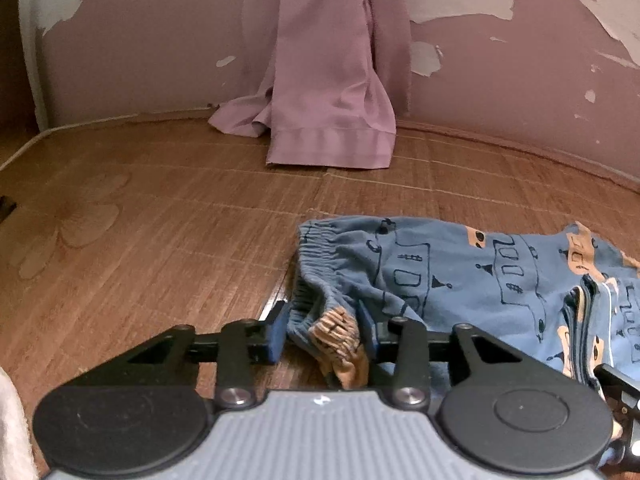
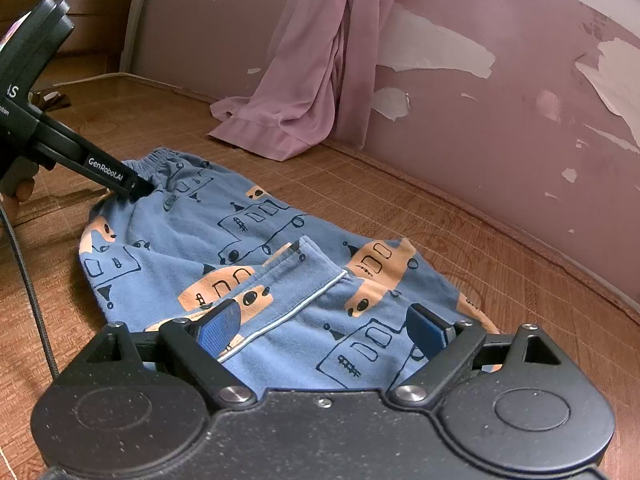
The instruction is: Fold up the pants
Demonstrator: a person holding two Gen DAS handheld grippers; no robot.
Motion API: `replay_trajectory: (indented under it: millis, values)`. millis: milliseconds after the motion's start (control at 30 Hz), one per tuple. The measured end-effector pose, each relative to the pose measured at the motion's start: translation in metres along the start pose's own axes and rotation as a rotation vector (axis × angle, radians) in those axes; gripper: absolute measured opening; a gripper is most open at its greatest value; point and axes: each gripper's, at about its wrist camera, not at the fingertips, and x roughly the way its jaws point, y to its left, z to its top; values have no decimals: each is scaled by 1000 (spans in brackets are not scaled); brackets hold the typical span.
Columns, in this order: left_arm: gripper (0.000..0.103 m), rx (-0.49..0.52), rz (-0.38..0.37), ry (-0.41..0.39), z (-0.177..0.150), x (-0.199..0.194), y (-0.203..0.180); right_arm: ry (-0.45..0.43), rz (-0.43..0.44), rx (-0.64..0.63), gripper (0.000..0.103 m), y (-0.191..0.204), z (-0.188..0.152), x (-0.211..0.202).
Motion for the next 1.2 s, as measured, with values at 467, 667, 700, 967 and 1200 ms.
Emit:
replay_trajectory:
  millis: [467, 667, 700, 967, 1200]
  values:
    - [20, 458, 237, -155, -24, -20, -70, 0, -3, 2, 93, 0, 0, 2]
    - [18, 585, 230, -229, -32, -30, -93, -1, -2, 2, 94, -1, 0, 2]
    - [18, 580, 226, -233, -31, -32, -93, -1, -2, 2, 94, -1, 0, 2]
    - [17, 494, 179, -252, -9, -52, -88, 6, -1, 27, 95, -2, 2, 4]
    - [17, 501, 86, -309, 10, -90, -112, -63, 5, 30, 95, -17, 7, -16]
